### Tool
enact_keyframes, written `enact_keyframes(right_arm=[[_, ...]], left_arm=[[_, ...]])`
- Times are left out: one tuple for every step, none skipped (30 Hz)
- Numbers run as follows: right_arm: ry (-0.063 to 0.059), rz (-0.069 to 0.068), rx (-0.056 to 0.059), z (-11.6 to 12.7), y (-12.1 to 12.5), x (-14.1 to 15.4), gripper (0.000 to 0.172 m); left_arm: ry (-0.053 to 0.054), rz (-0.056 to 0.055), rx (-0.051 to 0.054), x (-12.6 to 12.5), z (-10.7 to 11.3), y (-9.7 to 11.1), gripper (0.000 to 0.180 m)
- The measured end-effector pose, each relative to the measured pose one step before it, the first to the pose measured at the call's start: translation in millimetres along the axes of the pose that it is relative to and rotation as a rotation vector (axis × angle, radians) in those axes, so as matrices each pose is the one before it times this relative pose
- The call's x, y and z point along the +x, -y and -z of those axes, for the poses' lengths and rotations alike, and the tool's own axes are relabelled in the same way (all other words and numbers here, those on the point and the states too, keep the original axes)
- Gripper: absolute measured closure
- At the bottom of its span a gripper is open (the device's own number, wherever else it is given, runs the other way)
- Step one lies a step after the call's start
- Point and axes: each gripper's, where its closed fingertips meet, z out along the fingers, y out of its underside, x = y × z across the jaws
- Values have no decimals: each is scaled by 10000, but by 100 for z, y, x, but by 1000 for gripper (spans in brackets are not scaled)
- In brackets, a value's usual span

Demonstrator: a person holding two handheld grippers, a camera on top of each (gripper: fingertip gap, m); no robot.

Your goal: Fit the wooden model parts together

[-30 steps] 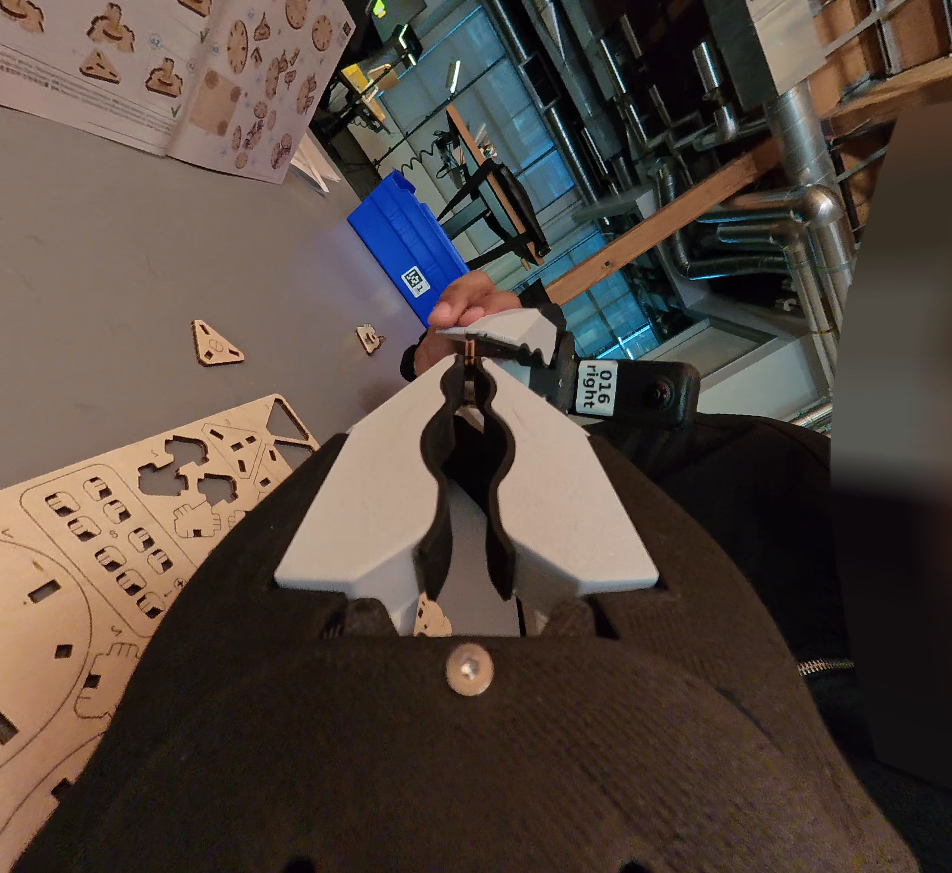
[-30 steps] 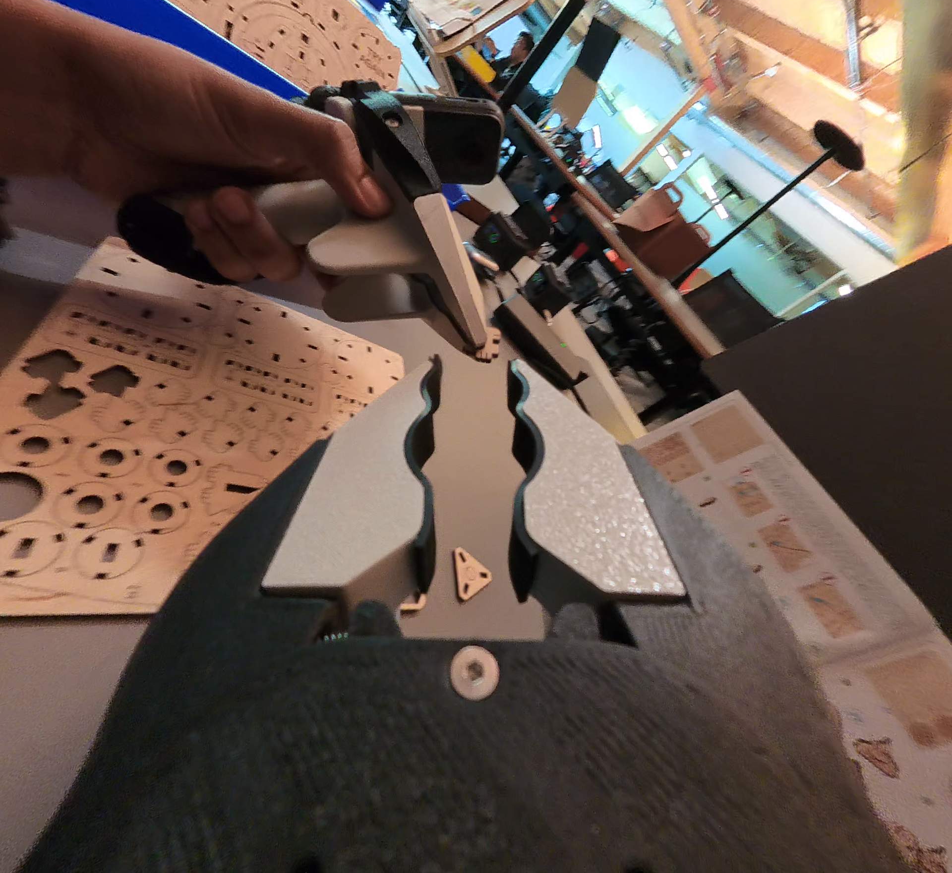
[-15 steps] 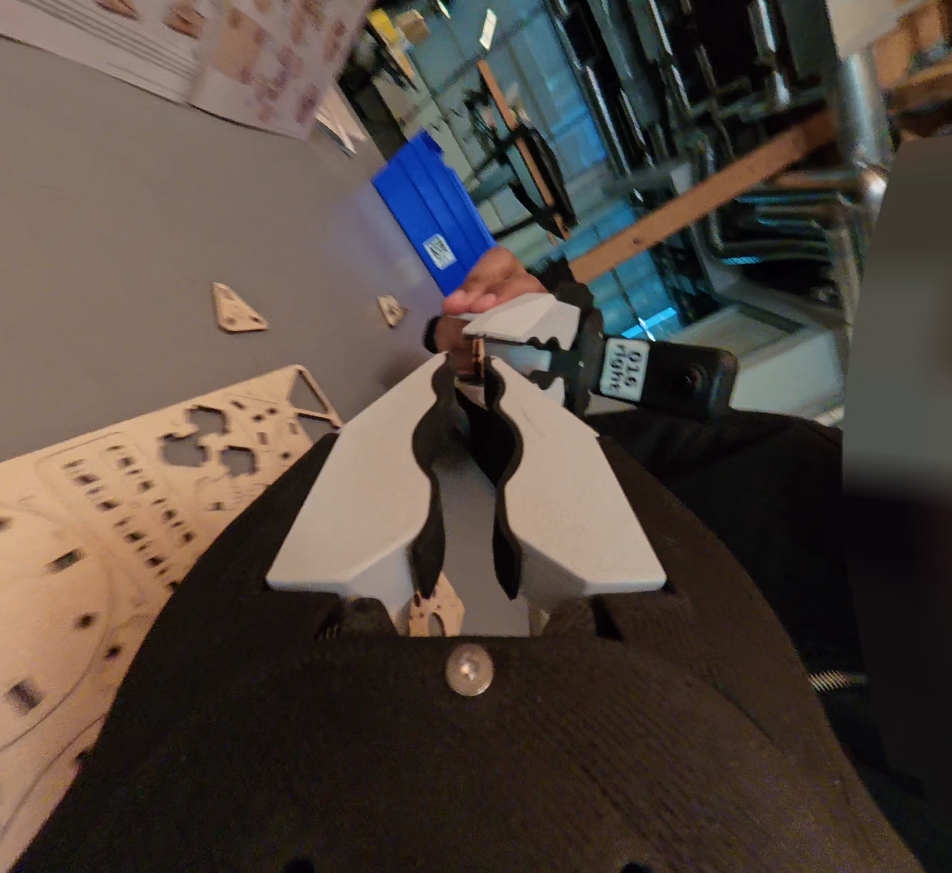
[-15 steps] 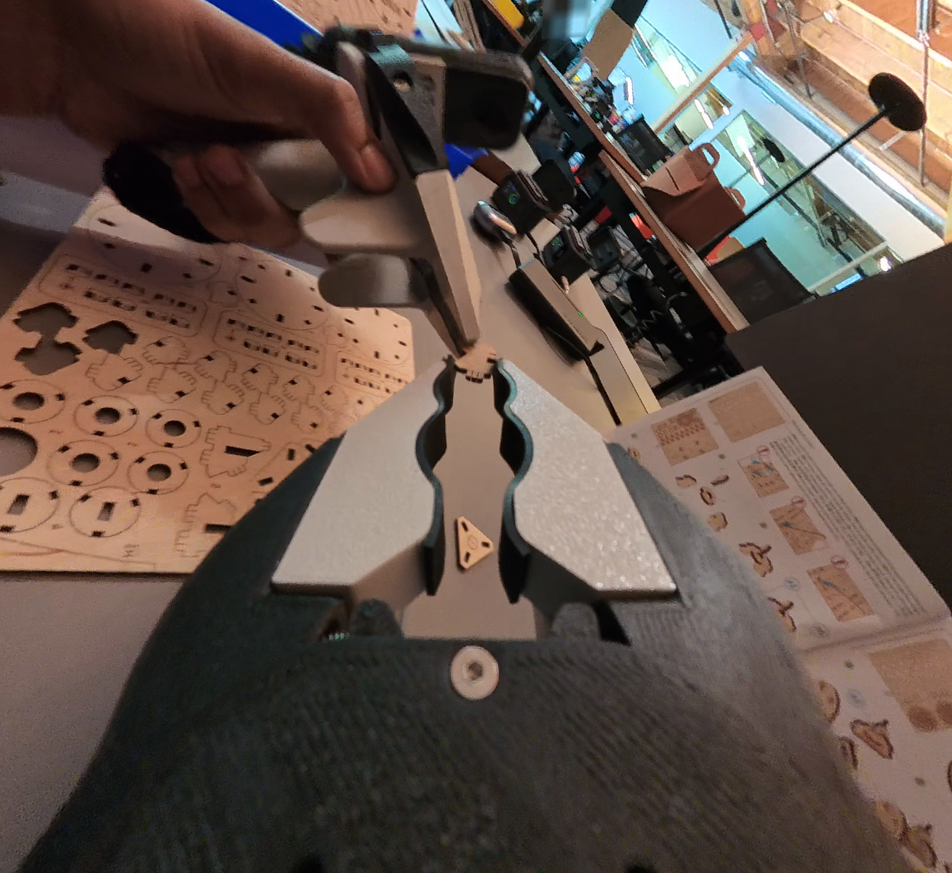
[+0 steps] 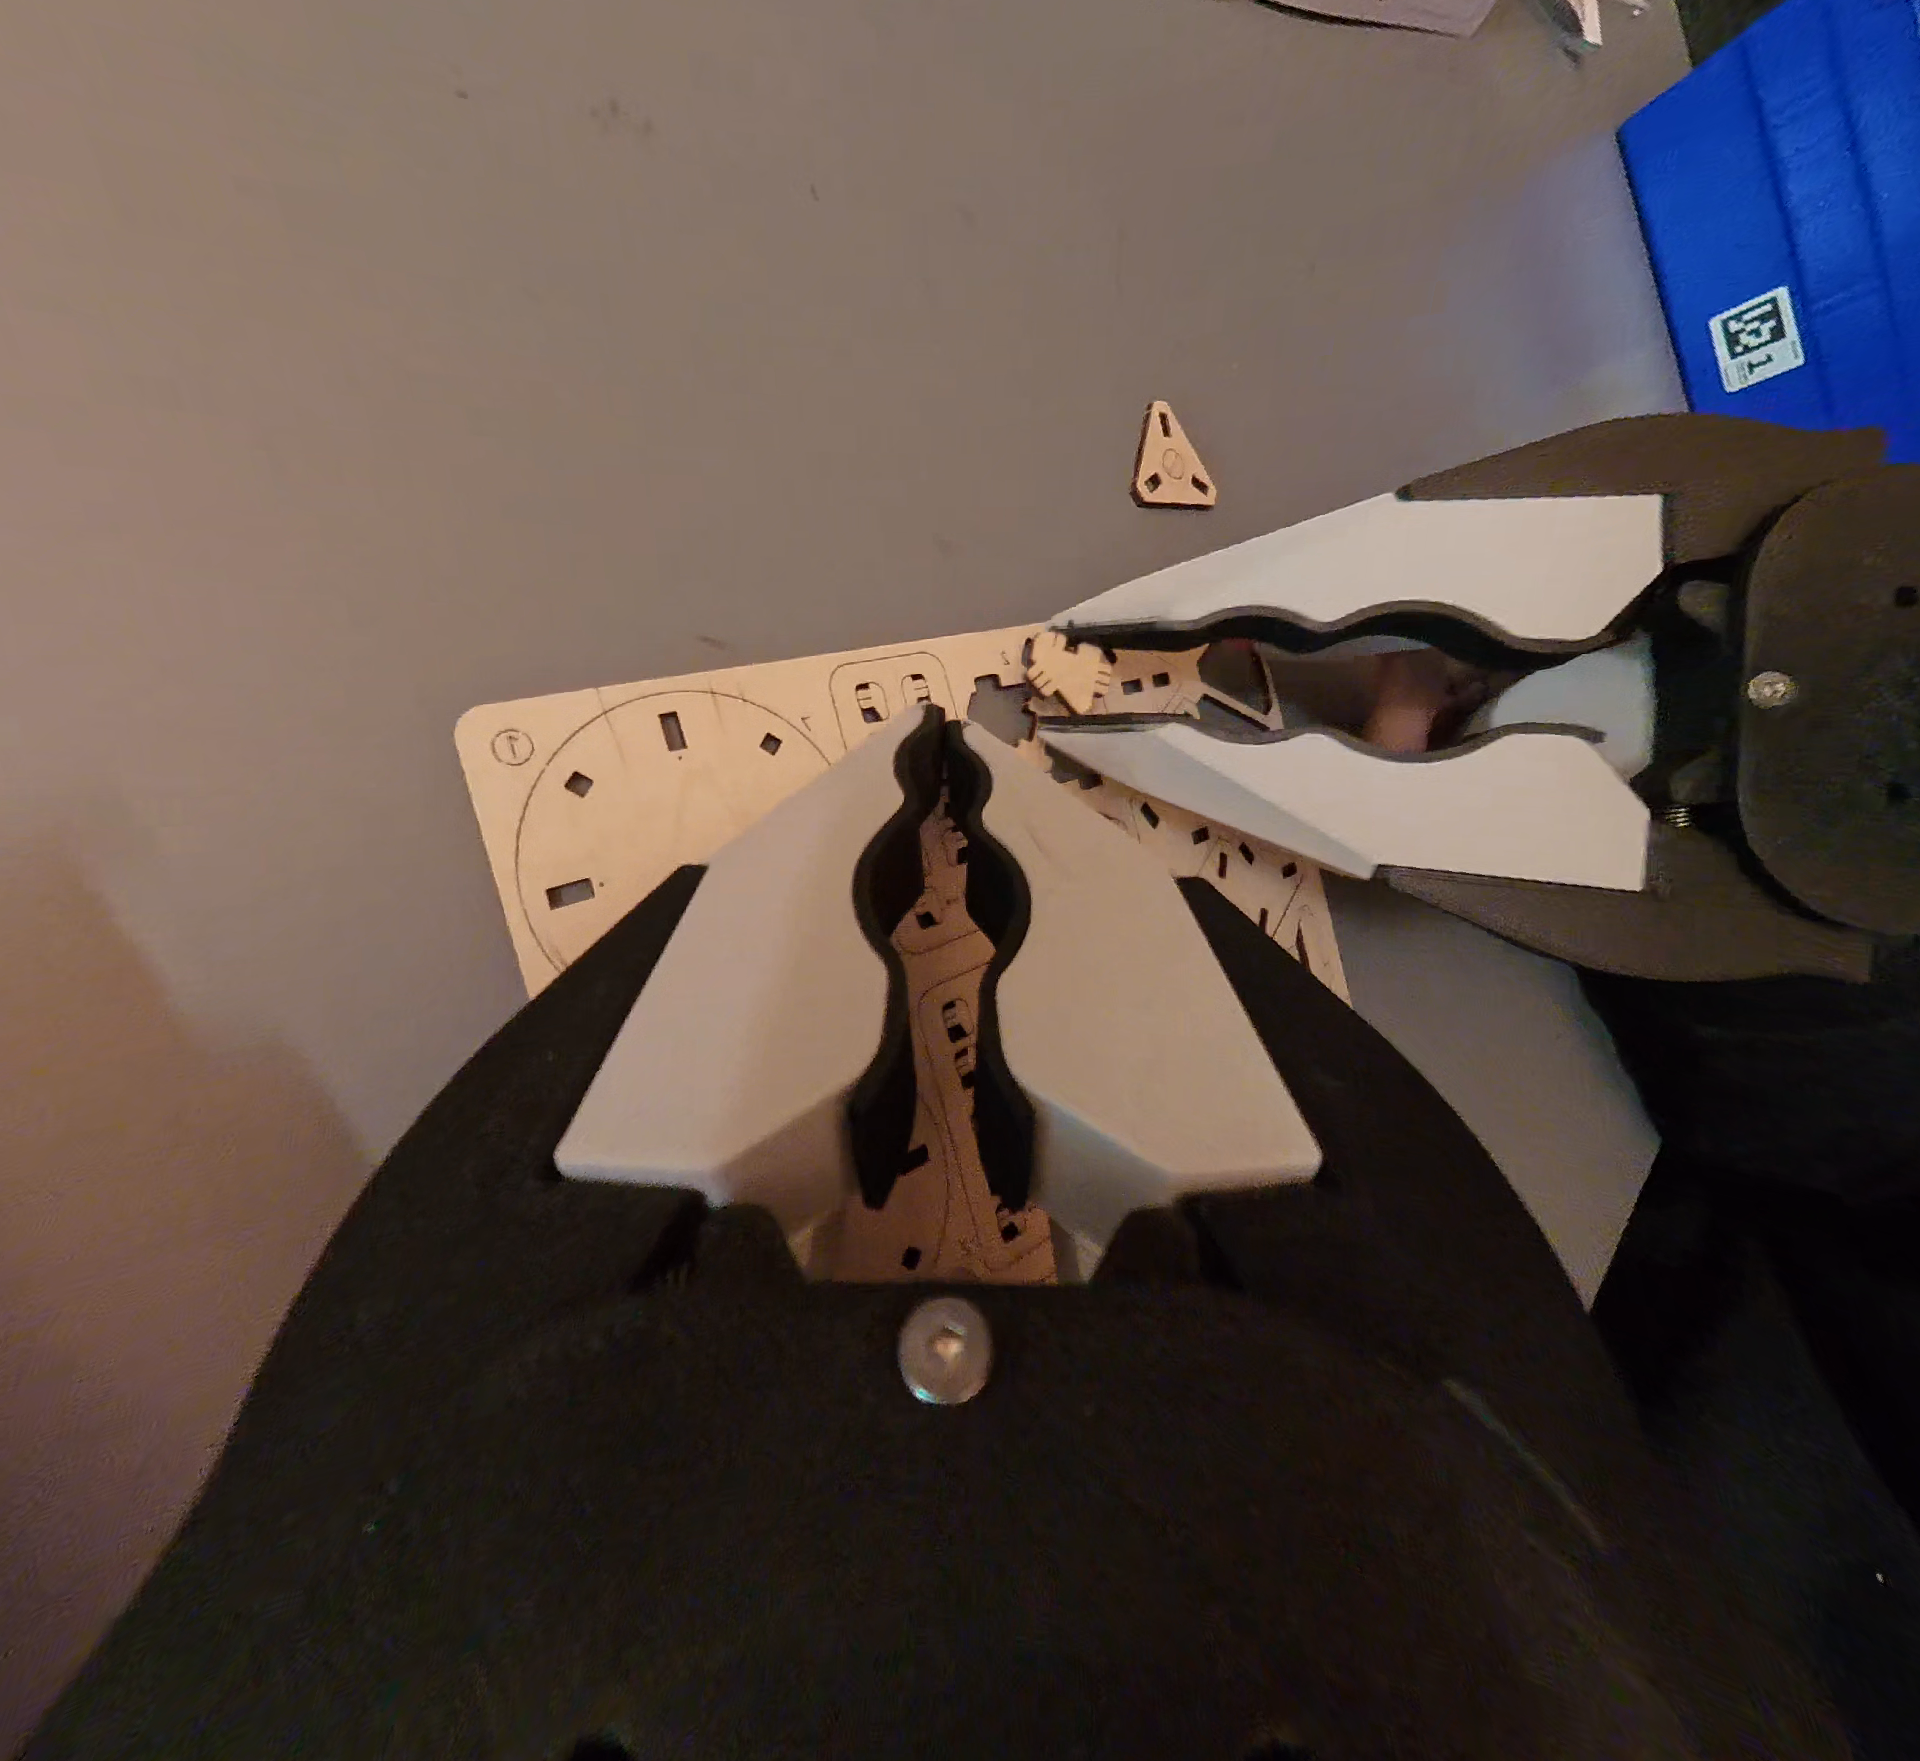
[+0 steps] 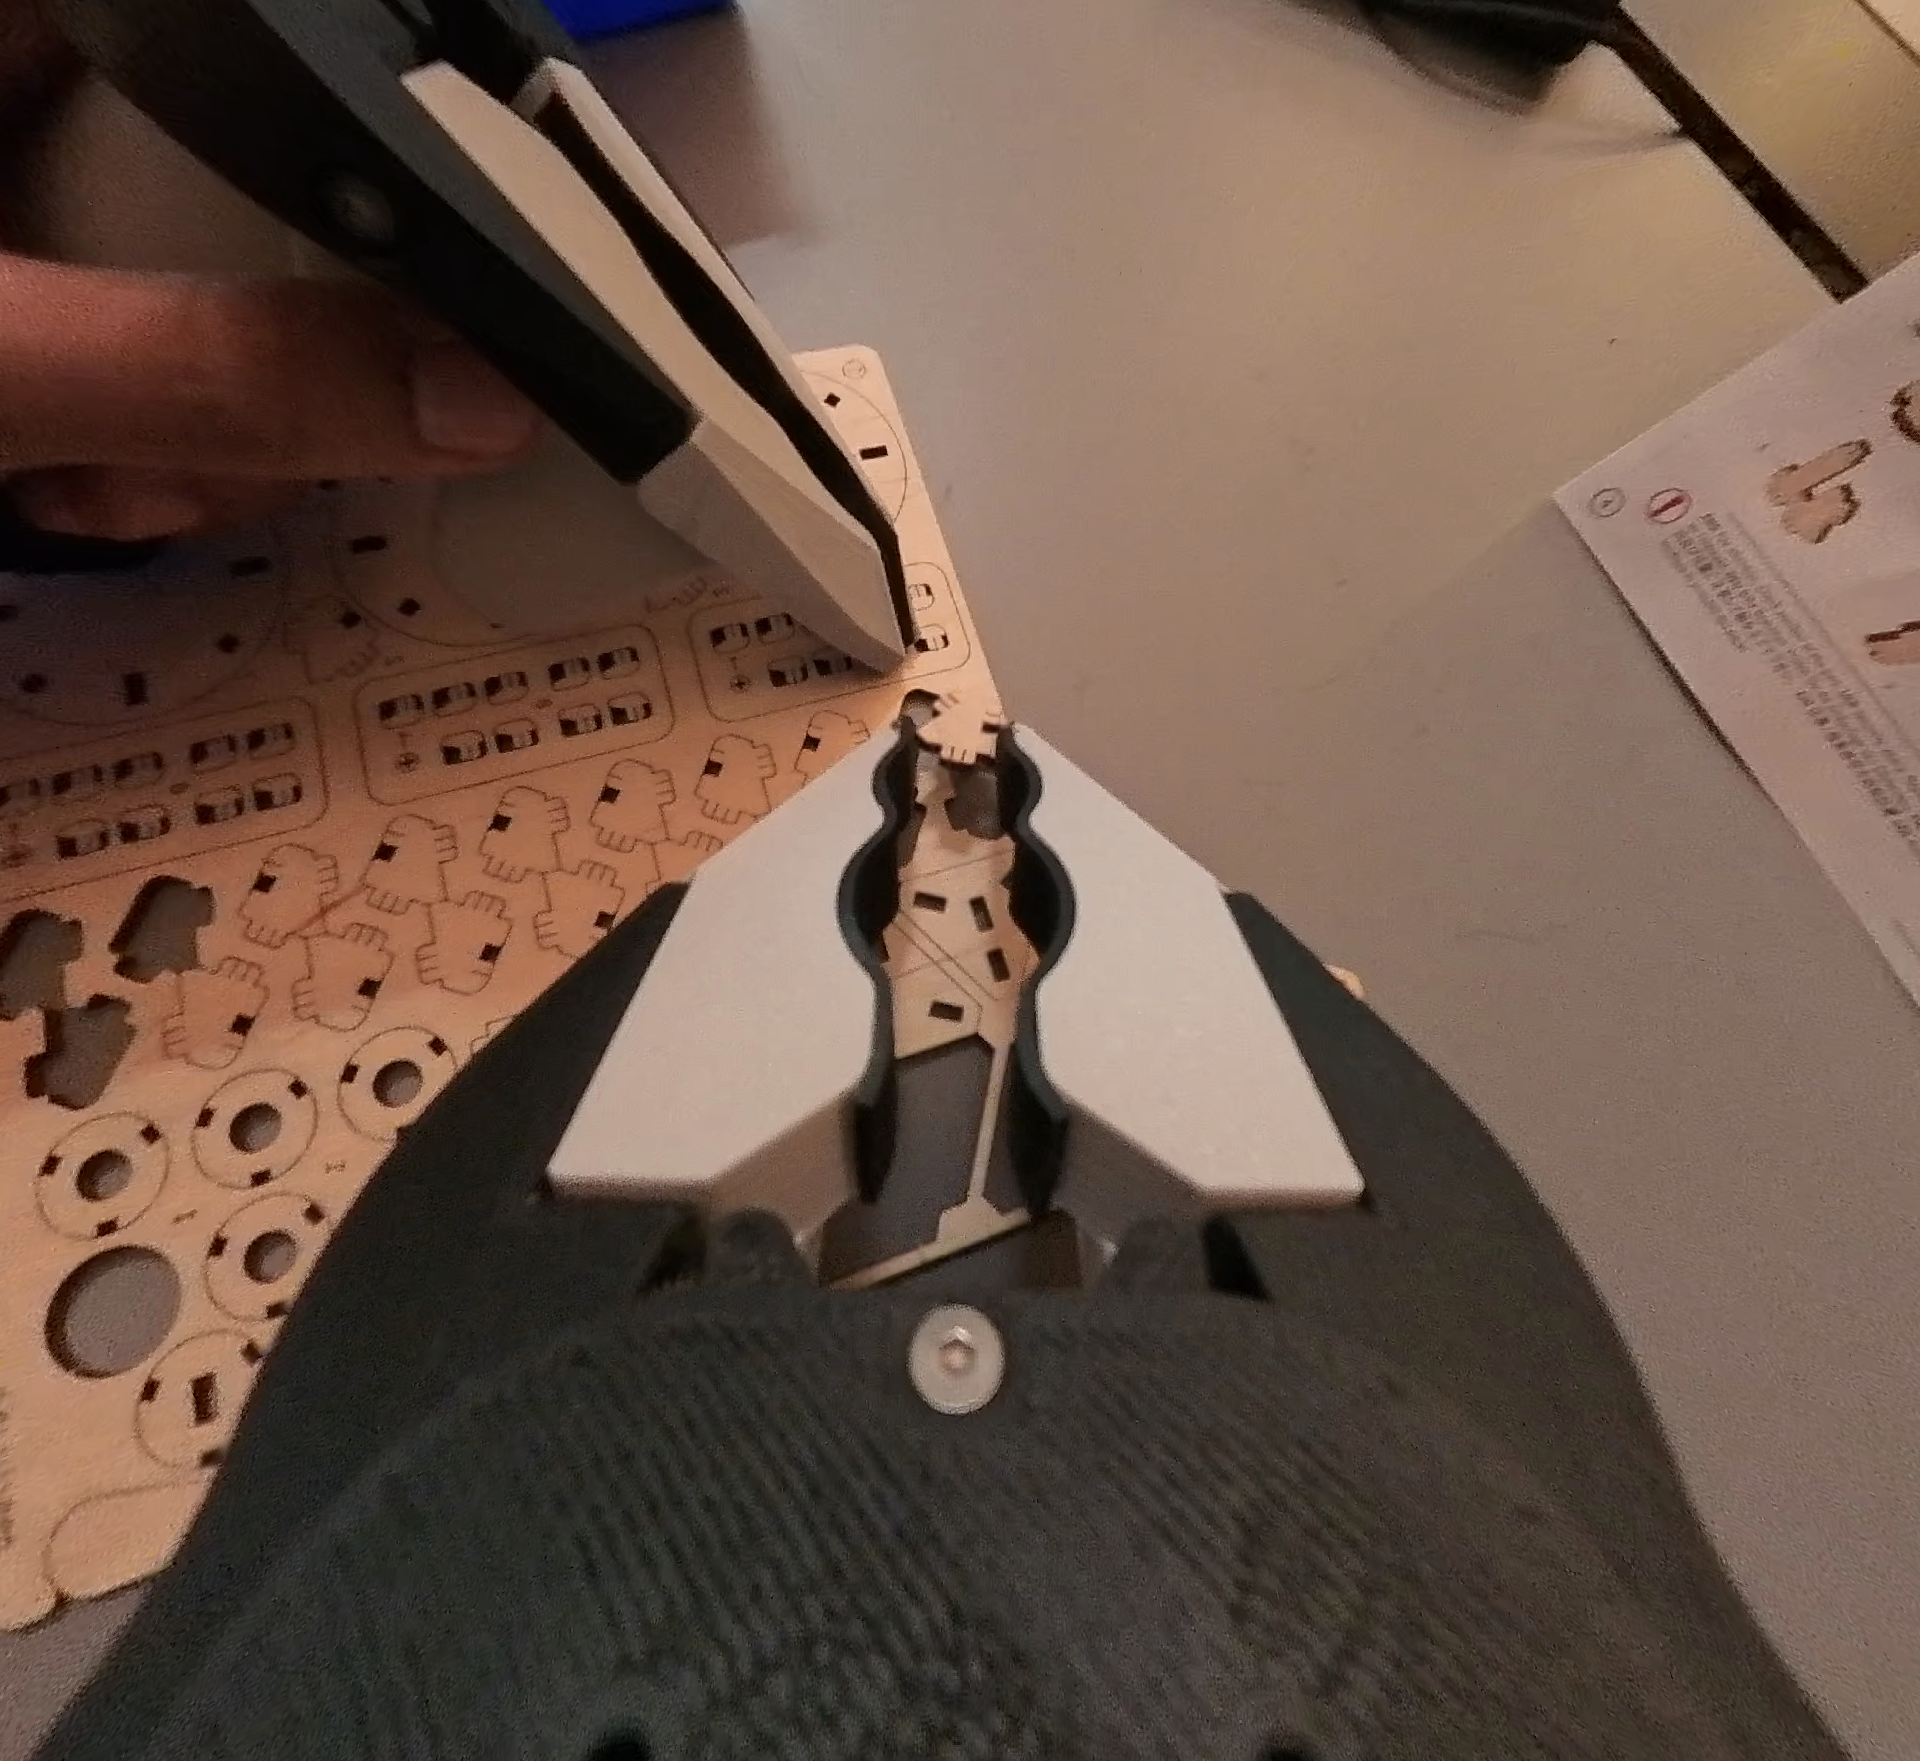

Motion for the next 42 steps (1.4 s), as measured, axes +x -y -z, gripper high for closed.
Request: enact_keyframes(right_arm=[[-68, 8, -86, -249, -133, 27, 158], [-101, -2, -64, -205, -62, 86, 158], [-54, -25, -21, -156, 33, 28, 158], [28, -68, 19, -110, 100, -90, 158], [16, -104, 9, -77, 68, -51, 158], [-19, -63, -20, -60, -9, 16, 158], [-20, -21, -30, 6, -56, 20, 158], [0, 9, -22, 28, -67, -9, 158], [13, 15, 0, 54, -34, -14, 158], [36, -26, 20, 75, -17, -35, 157], [113, -65, 37, 96, 41, -124, 156], [242, -107, 50, 120, 72, -300, 150], [234, -182, 71, 123, 111, -272, 149], [183, -191, 79, 114, 129, -170, 148], [84, -124, 37, 119, 69, -12, 147], [-51, -25, 8, 135, 9, 186, 146], [-125, 64, 13, 165, 3, 278, 147], [-149, 71, 30, 163, 5, 311, 147], [-112, 24, 22, 155, -25, 269, 148], [-18, -32, 13, 122, -48, 155, 148], [63, -95, 17, 67, -39, 50, 148], [136, -135, 24, 6, -30, -70, 148], [209, -144, 25, -58, -32, -198, 148], [232, -125, 6, -82, -74, -260, 148], [165, -80, -13, -100, -76, -189, 148], [54, -8, -22, -90, -83, -33, 148], [-14, 48, -24, -101, -66, 57, 148], [-17, 52, -28, -102, -41, 69, 149], [27, 15, -26, -133, 2, 34, 149], [77, -26, -26, -153, 23, -18, 149], [118, -56, -27, -150, 51, -49, 150], [134, -74, -15, -99, 63, -67, 150], [155, -78, -16, -33, 77, -87, 151], [179, -66, -33, -23, 32, -119, 152], [134, -46, -49, -16, 14, -63, 151], [108, -8, -53, -11, 4, -18, 152], [124, 15, -66, -5, -45, -79, 152], [125, 18, -56, 18, -47, -96, 152], [104, -7, -33, 31, -13, -85, 151], [101, 0, 13, 50, 12, -112, 151], [94, 38, 85, 49, 87, -125, 151], [-21, 47, 150, 88, 186, 36, 153]], left_arm=[[-13, 32, -12, -5, -25, -23, 180], [-6, 17, -6, -2, -15, -1, 180], [11, -15, -9, -2, -15, -11, 180], [5, -6, -8, 12, -15, -11, 180], [-9, 18, -5, 7, -27, -7, 180], [-24, 32, -6, 15, -22, -9, 180], [-16, 28, 0, -3, 2, 7, 180], [-13, 15, 1, 1, -3, -4, 180], [-8, 15, 0, -8, 9, 2, 180], [-3, 5, -2, 2, -5, -7, 180], [0, 5, 1, -5, 4, 4, 180], [5, -1, -2, 1, -4, -5, 180], [5, -7, -1, -6, 7, 5, 180], [-2, 3, 3, 0, -9, -1, 180], [-10, 12, 2, 1, 3, 2, 180], [-14, 17, 4, -3, 6, -6, 180], [-12, 17, 4, -2, 7, 7, 180], [-7, 3, 2, -2, -3, 0, 180], [-6, 3, 3, -3, -3, 1, 180], [-6, 6, 1, 5, 10, -5, 180], [-4, 0, 2, 0, -8, -3, 180], [-2, 0, 1, -5, 4, 4, 180], [1, -5, -1, 3, -5, -3, 180], [5, -11, -2, -1, 3, 0, 180], [13, -24, -6, 1, 1, -5, 180], [18, -29, -4, 4, 1, 1, 180], [14, -15, -4, -2, 5, 1, 180], [6, -4, -3, 5, -8, -9, 180], [3, 0, 0, 2, 12, -2, 180], [3, -3, 0, 2, -5, -2, 180], [6, -5, -2, 2, 2, 1, 180], [6, -8, -2, -6, -4, -5, 180], [5, -10, -1, 1, 2, 2, 180], [1, 0, 0, -1, 0, 0, 180], [1, 2, -4, 0, 3, -6, 180], [5, -4, -2, -2, -10, 3, 180], [9, -7, -5, -4, 5, -4, 180], [6, -12, -5, 5, -1, -6, 180], [-11, -1, -7, 13, -1, -1, 180], [-20, 11, -4, 17, -5, -14, 180], [-11, 11, 2, 1, 3, 2, 180], [-8, 8, 1, -5, 3, 1, 180]])
